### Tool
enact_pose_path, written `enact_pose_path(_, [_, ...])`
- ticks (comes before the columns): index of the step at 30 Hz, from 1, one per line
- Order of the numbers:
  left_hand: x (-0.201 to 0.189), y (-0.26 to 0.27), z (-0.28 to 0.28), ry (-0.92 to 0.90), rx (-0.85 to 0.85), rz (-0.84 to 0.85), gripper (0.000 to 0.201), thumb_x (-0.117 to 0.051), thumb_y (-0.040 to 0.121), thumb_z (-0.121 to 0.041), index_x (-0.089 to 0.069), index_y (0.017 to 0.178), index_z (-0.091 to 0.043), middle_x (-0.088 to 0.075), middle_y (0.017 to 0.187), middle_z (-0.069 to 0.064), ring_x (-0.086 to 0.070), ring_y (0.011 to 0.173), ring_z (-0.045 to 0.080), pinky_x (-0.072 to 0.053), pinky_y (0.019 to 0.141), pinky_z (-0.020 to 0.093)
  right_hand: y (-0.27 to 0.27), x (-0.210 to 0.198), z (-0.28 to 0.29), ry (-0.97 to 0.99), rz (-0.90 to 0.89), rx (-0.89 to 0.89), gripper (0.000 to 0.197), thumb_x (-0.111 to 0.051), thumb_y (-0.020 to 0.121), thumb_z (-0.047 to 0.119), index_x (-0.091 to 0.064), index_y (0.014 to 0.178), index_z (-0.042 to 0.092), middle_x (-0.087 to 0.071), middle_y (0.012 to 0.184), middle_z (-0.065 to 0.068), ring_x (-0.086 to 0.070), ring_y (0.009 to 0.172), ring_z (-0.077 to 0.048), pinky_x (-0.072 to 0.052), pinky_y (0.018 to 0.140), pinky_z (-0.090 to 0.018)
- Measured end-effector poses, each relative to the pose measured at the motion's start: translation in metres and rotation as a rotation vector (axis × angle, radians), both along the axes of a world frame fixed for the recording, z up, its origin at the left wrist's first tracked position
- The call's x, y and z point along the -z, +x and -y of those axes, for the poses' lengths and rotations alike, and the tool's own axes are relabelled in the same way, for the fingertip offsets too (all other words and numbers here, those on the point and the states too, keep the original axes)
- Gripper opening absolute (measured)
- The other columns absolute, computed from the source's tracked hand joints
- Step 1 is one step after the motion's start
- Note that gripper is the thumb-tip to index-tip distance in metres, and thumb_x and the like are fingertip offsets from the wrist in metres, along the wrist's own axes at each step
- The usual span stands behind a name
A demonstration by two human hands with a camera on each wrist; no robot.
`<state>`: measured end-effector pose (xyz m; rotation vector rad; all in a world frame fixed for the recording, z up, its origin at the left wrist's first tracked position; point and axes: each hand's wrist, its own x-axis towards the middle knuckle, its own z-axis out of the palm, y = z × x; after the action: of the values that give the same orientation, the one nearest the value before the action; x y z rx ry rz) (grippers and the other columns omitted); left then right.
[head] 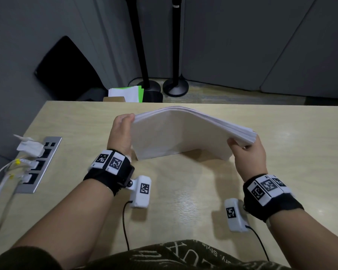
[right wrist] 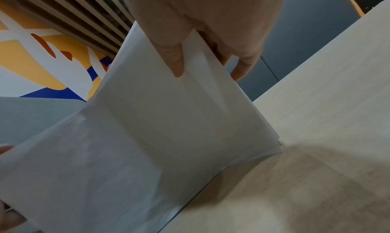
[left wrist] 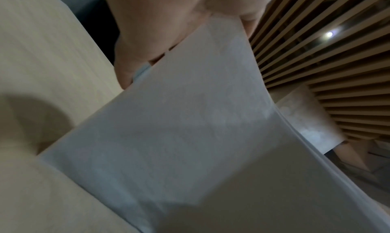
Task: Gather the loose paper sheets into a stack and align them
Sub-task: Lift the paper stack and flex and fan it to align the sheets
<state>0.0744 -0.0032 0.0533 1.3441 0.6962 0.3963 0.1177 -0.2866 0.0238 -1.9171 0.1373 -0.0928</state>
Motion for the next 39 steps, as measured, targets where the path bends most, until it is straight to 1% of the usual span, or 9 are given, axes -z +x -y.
enact_pose_path(3, [0.001, -0.003, 0.001, 0.067, 0.07, 0.031, 0.008, -0.058, 0.085, -0.034, -0.055, 0.092, -0.031, -0.06, 0.092, -0.007, -0.058, 0.084, 0.011, -0.048, 0.075, 0.028, 0.001, 0.001, -0.001, -0.016, -0.012, -0.013, 0.025, -0.062, 0.088, 0.019, -0.062, 0.113, 0.017, -0.062, 0.098, 0.003, -0.057, 0.093, -0.018, -0.04, 0.073, -0.024])
enact_pose_path(8, [0.018, -0.015, -0.005, 0.347, 0.324, -0.014, 0.066, -0.084, 0.065, -0.011, -0.042, 0.105, -0.043, -0.054, 0.106, -0.015, -0.055, 0.094, -0.001, -0.048, 0.074, 0.012, 0.001, 0.0, -0.004, 0.015, -0.034, -0.009, 0.009, -0.063, 0.088, 0.019, -0.066, 0.096, 0.021, -0.063, 0.081, 0.009, -0.058, 0.085, -0.017, -0.041, 0.073, -0.026])
enact_pose_path(12, [0.023, -0.019, 0.008, 0.193, 0.157, -0.117, 0.037, -0.078, 0.071, -0.005, -0.062, 0.102, -0.017, -0.065, 0.095, -0.003, -0.062, 0.093, 0.02, -0.048, 0.073, 0.025, -0.009, 0.002, -0.01, 0.097, -0.081, -0.059, 0.023, -0.071, 0.082, 0.016, -0.065, 0.103, 0.021, -0.067, 0.092, 0.001, -0.062, 0.082, -0.013, -0.049, 0.073, -0.023])
enact_pose_path(16, [0.026, -0.026, 0.021, 0.141, 0.158, -0.184, 0.013, -0.074, 0.079, -0.02, -0.062, 0.079, -0.025, -0.066, 0.086, -0.007, -0.064, 0.092, 0.024, -0.049, 0.08, 0.031, -0.017, 0.005, -0.017, 0.033, -0.134, -0.142, 0.029, -0.065, 0.089, 0.019, -0.064, 0.117, 0.012, -0.065, 0.098, -0.004, -0.061, 0.092, -0.023, -0.043, 0.076, -0.028])
enact_pose_path(21, [0.001, -0.022, 0.013, 0.216, 0.061, -0.084, 0.013, -0.071, 0.081, -0.03, -0.061, 0.073, -0.025, -0.065, 0.079, -0.01, -0.063, 0.077, 0.012, -0.049, 0.068, 0.026, -0.015, -0.019, -0.016, 0.185, 0.089, 0.0, 0.009, -0.064, 0.09, 0.02, -0.069, 0.086, 0.027, -0.067, 0.08, 0.006, -0.061, 0.078, -0.012, -0.051, 0.072, -0.028])
enact_pose_path(27, [0.013, -0.024, 0.008, 0.197, 0.113, -0.214, 0.03, -0.08, 0.07, -0.018, -0.064, 0.095, -0.012, -0.068, 0.091, 0.004, -0.063, 0.083, 0.023, -0.052, 0.076, 0.031, -0.011, 0.006, -0.014, -0.044, -0.083, -0.132, 0.013, -0.063, 0.086, 0.014, -0.065, 0.095, 0.022, -0.068, 0.092, -0.001, -0.062, 0.09, -0.021, -0.044, 0.075, -0.028])
enact_pose_path(32, [0.011, -0.026, 0.004, 0.202, 0.045, -0.219, 0.013, -0.07, 0.082, -0.015, -0.063, 0.091, -0.011, -0.066, 0.086, 0.004, -0.061, 0.085, 0.024, -0.044, 0.077, 0.03, -0.018, -0.004, -0.015, 0.027, 0.11, -0.112, 0.027, -0.055, 0.092, 0.008, -0.064, 0.096, 0.034, -0.065, 0.088, 0.018, -0.058, 0.076, 0.013, -0.045, 0.071, -0.011])
enact_pose_path(36, [0.004, -0.029, 0.001, 0.244, -0.011, -0.128, 0.019, -0.074, 0.078, -0.02, -0.062, 0.092, -0.016, -0.064, 0.082, -0.006, -0.061, 0.078, 0.014, -0.044, 0.076, 0.026, -0.017, -0.008, -0.014, 0.199, 0.083, -0.042, 0.013, -0.067, 0.085, 0.017, -0.064, 0.09, 0.029, -0.068, 0.088, 0.007, -0.063, 0.082, -0.011, -0.052, 0.075, -0.029])
enact_pose_path(39, [0.012, -0.029, 0.011, 0.295, 0.126, -0.262, 0.023, -0.072, 0.079, -0.017, -0.062, 0.1, -0.014, -0.065, 0.092, 0.005, -0.061, 0.081, 0.021, -0.043, 0.074, 0.027, -0.014, 0.006, -0.014, -0.004, -0.132, -0.15, 0.019, -0.066, 0.083, 0.012, -0.064, 0.1, 0.021, -0.068, 0.093, -0.003, -0.065, 0.094, -0.027, -0.051, 0.08, -0.036])
